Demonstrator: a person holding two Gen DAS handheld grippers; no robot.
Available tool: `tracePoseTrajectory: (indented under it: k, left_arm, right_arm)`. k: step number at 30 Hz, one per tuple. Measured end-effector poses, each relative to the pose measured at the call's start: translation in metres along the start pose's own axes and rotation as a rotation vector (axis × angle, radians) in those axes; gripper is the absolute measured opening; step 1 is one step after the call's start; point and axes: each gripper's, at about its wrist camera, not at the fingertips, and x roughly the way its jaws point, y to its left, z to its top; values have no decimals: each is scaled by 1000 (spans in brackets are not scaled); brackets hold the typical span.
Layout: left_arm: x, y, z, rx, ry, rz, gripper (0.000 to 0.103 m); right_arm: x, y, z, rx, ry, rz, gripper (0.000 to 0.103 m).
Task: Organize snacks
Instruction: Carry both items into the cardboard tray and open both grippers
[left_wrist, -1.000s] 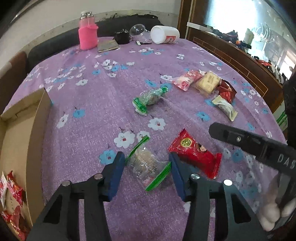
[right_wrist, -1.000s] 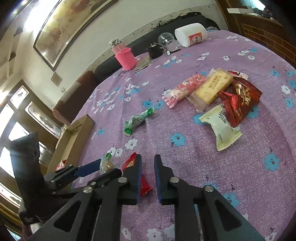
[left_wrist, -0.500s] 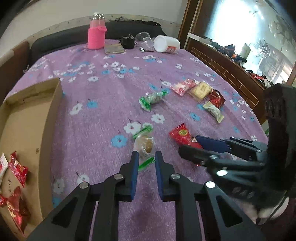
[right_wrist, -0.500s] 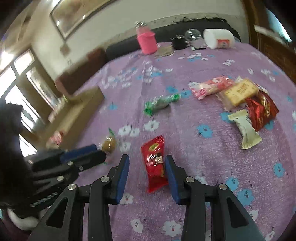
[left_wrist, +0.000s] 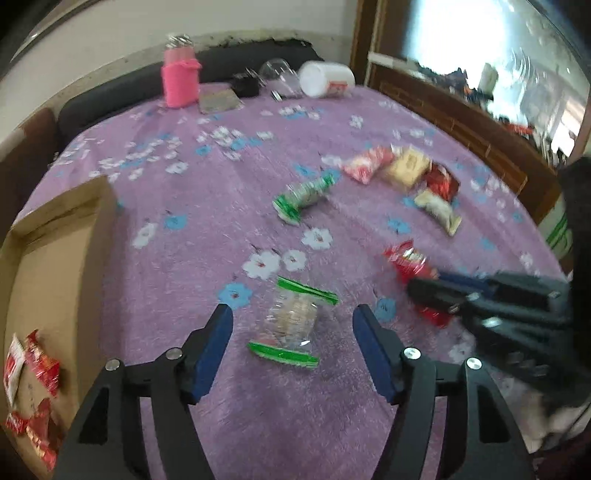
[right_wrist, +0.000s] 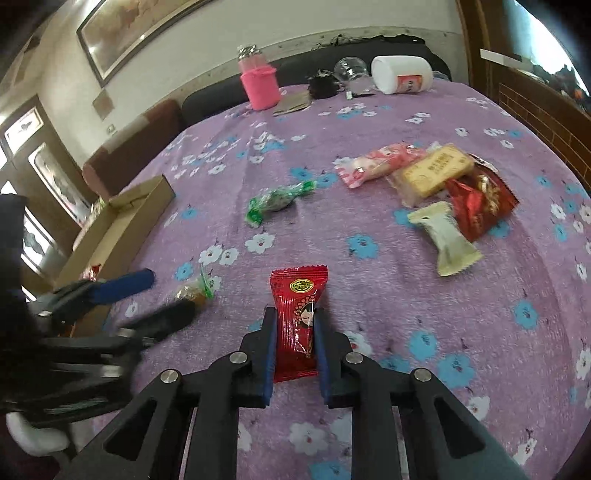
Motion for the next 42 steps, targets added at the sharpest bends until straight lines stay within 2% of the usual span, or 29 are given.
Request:
tracePoseTrajectory:
  k: [1,2,3,6,10,16,20,22,25,30,33,37,39,40,41,42]
  left_arm:
    - [5,-2,-1,10,13,4,65]
    - [9,-4,-2,21,23,18,54]
    - [9,-7,-3,35,9,50,37]
    - [7,-5,-3,23,5,36,31]
    - [-8,6,-4,-47,-30,3,30]
    - [-68,45,-1,-173,-121,-71,31]
    - [-107,94,0,-235,-166,-9,31]
    - [-117,124,0,-257,-171,73,31]
    - [-118,165,-2,-303,-154,131,31]
    - [-94,237,-10,-429,-98,172,31]
    - [-82,268,-17,-490,-67,195,31]
    - [-72,294,-24,-566,-44,177,31]
    - [-72,299,-28,-597,-48,148,38]
    - [-73,299,-30,-605,-53,125,43]
    - [-76,298,-31,-612,-59,111,53]
    - [-80,297,-32,-612,-66,107,55]
  right_arm:
    - [-3,-2,0,7,-6,7,19]
    - [-6,-3,0,14,-13,16,19]
    - [-8,-4,-1,21,-18,24,19]
    - [-14,-7,-2,39,-29,50,19]
    - [-22,-4,-3,48,-41,72,19]
    - [-37,29,9,-4,-54,119,19]
    - [-33,76,23,-70,-31,192,20]
    - [-24,107,31,-97,-4,247,20]
    - [-3,150,43,-139,34,305,20]
    - [59,214,59,-184,139,315,20]
    - [93,234,61,-182,190,309,20]
    - [132,253,62,-170,244,315,22]
    - [146,255,64,-153,254,308,23]
    - [148,254,64,-141,250,303,24]
    - [148,253,64,-125,246,316,24]
    - [144,251,66,-112,239,329,25]
